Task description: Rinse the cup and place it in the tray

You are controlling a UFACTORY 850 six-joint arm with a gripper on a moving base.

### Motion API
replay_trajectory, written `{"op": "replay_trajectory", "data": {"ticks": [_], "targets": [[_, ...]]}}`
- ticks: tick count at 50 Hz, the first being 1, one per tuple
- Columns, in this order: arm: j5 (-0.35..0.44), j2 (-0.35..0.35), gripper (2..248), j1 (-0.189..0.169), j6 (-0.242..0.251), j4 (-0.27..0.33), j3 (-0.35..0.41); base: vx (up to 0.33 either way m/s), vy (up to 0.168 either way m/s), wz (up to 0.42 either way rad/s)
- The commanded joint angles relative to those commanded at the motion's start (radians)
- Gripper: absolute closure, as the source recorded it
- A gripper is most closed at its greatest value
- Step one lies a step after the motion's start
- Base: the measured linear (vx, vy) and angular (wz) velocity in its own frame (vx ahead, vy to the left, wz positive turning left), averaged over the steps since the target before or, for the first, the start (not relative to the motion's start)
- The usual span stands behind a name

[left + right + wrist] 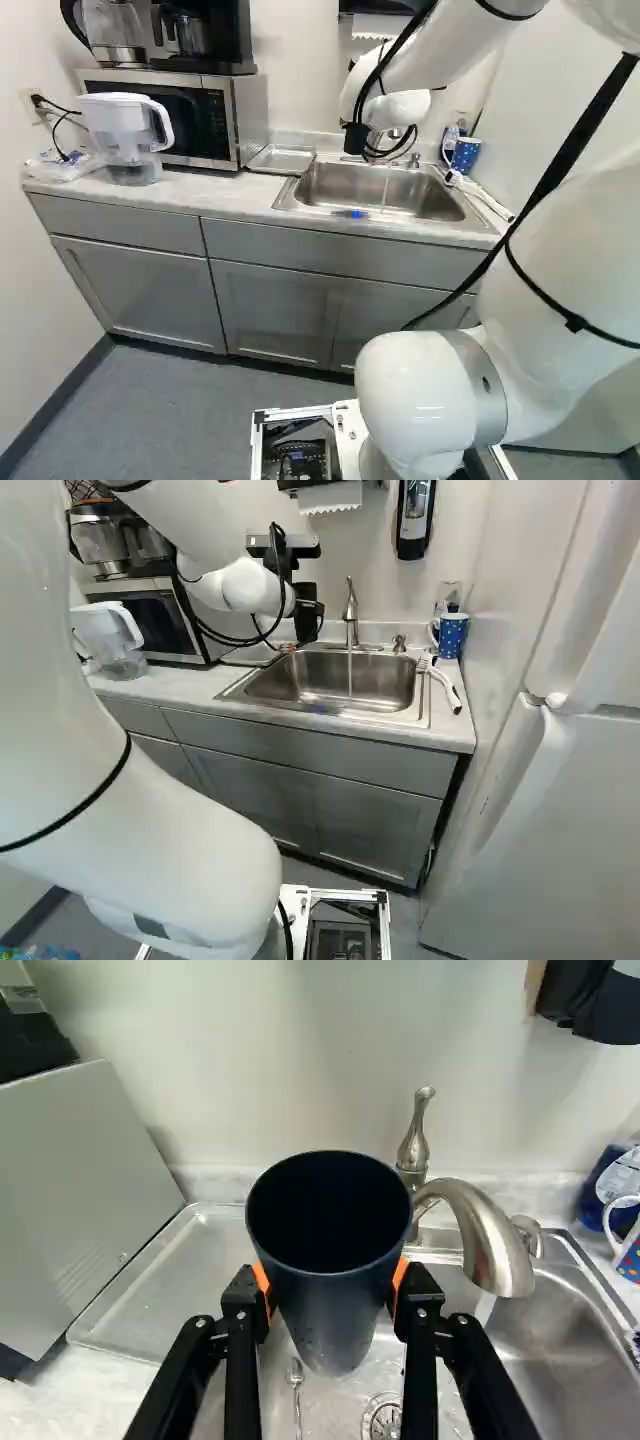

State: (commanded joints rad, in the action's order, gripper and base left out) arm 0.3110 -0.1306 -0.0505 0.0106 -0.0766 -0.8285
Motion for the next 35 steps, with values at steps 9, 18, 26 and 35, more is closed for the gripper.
{"op": "replay_trajectory", "data": {"ticks": [9, 18, 26, 35], "targets": [[0.0, 0.0, 125, 0.0, 0.0, 0.0, 0.0, 0.0, 0.0, 0.0], [0.0, 0.001, 125, 0.001, 0.0, 0.0, -0.001, 0.0, 0.0, 0.0], [0.0, 0.022, 125, 0.017, 0.0, 0.0, -0.02, 0.0, 0.0, 0.0], [0.0, 0.052, 125, 0.041, 0.0, 0.0, -0.05, 0.0, 0.0, 0.0]]}}
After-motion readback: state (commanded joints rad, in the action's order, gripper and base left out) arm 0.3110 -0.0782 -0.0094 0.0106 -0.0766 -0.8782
